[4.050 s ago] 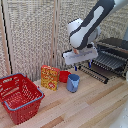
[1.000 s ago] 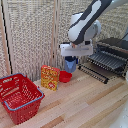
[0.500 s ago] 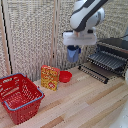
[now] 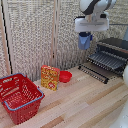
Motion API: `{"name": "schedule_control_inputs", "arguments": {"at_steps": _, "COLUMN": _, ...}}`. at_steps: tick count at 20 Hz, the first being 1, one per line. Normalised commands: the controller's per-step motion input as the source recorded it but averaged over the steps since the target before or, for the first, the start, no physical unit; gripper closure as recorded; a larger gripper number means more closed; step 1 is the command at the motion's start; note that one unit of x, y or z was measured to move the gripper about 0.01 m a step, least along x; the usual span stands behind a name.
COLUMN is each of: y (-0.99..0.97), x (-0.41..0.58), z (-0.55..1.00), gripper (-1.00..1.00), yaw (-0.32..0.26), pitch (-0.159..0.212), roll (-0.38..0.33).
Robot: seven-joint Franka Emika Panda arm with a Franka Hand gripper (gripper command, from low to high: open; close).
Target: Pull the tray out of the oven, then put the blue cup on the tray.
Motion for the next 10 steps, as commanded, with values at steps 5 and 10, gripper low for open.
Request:
{"name": "schedule_control_inputs", "arguments": {"at_steps": 5, "y": -0.92, "x": 0.12, "z": 0.17, "gripper": 1.0, "yaw": -0.086, "pitch": 0.023, "roll": 0.0}}
{"name": "schedule_control_inputs", "arguments": {"at_steps": 10, "y": -0.84, "x": 0.15, "z": 0.0, "gripper": 1.0, "yaw": -0.12, "pitch": 0.011, "roll": 0.0}}
